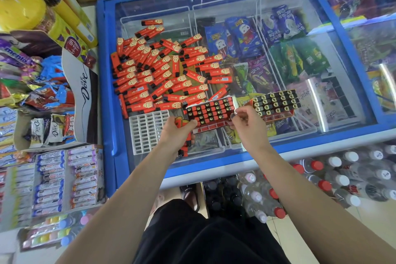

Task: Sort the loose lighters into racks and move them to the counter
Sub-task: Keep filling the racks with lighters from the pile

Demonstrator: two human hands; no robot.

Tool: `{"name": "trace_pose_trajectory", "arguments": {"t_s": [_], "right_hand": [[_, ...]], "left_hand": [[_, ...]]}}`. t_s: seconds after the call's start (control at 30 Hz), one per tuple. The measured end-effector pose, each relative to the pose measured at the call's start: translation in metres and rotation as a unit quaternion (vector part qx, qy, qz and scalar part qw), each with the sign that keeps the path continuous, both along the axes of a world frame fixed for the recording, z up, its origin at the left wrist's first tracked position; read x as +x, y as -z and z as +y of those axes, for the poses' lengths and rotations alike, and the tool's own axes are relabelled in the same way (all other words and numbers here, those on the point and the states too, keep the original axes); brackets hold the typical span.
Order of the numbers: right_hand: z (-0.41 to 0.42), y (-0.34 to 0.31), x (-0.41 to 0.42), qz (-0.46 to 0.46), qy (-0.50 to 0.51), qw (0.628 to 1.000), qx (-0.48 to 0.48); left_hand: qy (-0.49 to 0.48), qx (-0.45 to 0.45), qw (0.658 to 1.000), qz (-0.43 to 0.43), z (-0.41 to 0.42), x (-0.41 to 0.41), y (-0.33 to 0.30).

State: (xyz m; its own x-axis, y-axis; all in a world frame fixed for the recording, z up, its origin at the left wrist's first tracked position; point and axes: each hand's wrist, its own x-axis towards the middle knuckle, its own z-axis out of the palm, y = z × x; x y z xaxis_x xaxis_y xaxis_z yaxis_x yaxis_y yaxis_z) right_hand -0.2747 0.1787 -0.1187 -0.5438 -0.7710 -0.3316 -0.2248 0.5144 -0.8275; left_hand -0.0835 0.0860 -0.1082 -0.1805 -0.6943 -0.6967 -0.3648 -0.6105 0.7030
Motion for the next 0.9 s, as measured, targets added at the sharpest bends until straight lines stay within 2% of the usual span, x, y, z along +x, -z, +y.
{"name": "trace_pose_trajectory", "arguments": {"t_s": [0.13, 0.23, 0.37, 0.5, 0.6, 0.7, 0.9], "right_hand": [[-0.008, -0.003, 0.003, -0.074, 0.093, 0.992, 0.033], [-0.012, -0.005, 0.003, -0.107, 0.119, 0.984, 0.073], [-0.010, -0.005, 0.005, -0.089, 0.083, 0.985, 0.126], [0.000, -0.012, 0.018, -0.048, 0.096, 0.990, 0.095], [0.008, -0.022, 0.042, -0.117, 0.048, 0.990, 0.060], [0.009, -0.025, 0.071, -0.174, -0.042, 0.981, 0.076], [0.006, -0.019, 0.096, -0.086, -0.063, 0.992, 0.063]], "left_hand": [[-0.018, 0.025, 0.999, 0.012, 0.000, 0.000, 0.000], [-0.033, 0.056, 0.997, 0.033, 0.000, -0.001, -0.002], [-0.056, 0.100, 0.991, 0.072, 0.001, -0.001, -0.006], [-0.113, 0.148, 0.976, 0.111, 0.002, 0.004, -0.009], [-0.158, 0.173, 0.962, 0.140, 0.002, 0.007, -0.009], [-0.162, 0.174, 0.961, 0.144, 0.006, 0.007, -0.009], [-0.138, 0.143, 0.973, 0.117, 0.012, 0.008, -0.006]]}}
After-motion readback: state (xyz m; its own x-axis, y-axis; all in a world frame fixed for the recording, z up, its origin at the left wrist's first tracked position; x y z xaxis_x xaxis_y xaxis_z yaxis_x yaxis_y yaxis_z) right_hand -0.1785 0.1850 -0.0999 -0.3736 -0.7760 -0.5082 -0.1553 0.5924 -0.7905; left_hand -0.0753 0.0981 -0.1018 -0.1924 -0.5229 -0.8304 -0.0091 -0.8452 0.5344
